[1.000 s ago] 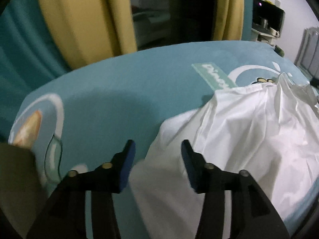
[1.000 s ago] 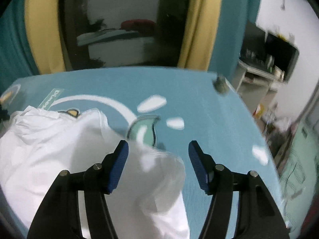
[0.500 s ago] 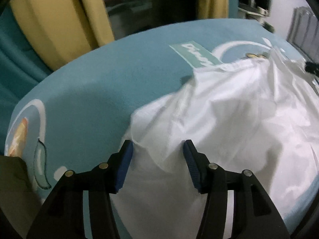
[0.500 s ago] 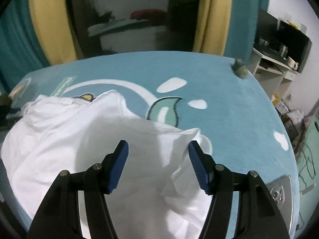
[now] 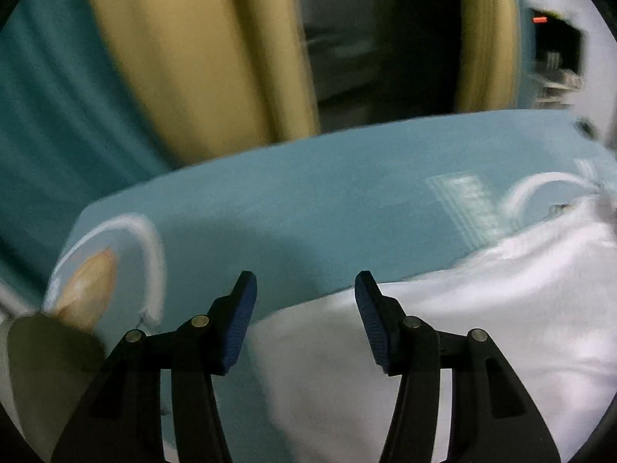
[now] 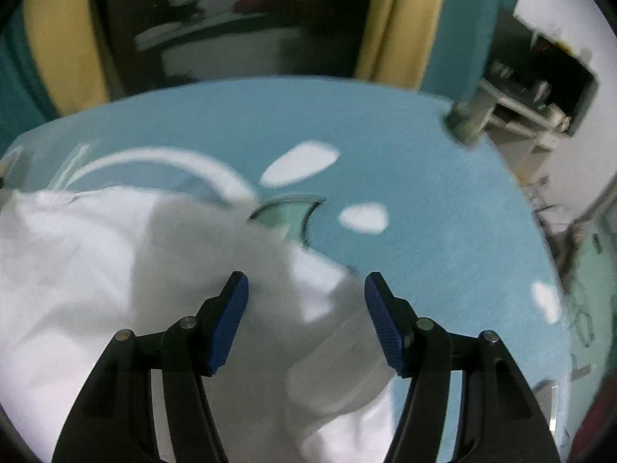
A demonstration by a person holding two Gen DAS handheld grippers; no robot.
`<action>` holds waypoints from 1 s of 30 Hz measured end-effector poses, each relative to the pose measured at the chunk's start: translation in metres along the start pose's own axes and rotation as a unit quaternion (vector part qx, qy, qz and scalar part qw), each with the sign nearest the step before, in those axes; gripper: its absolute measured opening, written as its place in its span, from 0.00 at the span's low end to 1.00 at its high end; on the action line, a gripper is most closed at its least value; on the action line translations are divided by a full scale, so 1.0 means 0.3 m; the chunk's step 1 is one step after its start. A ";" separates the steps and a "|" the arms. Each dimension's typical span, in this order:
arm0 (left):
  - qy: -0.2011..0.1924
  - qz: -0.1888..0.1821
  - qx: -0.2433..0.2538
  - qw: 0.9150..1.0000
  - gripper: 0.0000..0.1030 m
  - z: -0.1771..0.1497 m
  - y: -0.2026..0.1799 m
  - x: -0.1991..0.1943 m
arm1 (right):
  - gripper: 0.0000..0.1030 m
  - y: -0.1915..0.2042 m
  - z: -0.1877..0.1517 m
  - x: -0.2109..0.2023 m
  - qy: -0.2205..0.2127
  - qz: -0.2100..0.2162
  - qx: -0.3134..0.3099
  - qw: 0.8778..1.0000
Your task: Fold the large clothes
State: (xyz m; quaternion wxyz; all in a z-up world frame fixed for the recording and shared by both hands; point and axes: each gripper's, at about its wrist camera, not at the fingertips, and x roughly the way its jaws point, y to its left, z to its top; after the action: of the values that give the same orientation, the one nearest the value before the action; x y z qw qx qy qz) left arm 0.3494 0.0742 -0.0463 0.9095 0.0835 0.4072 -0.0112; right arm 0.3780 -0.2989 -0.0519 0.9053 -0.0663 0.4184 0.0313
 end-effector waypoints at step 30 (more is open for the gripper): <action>0.041 -0.030 -0.103 0.993 0.57 -0.242 0.071 -0.046 | 0.61 0.019 -0.088 -0.217 -0.057 -0.005 -0.020 0.998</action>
State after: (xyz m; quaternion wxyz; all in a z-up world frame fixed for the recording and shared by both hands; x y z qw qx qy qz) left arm 0.2884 0.1061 -0.0804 0.8948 -0.0224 0.4459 0.0069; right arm 0.3152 -0.2973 -0.0198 0.9262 -0.0844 0.3653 0.0385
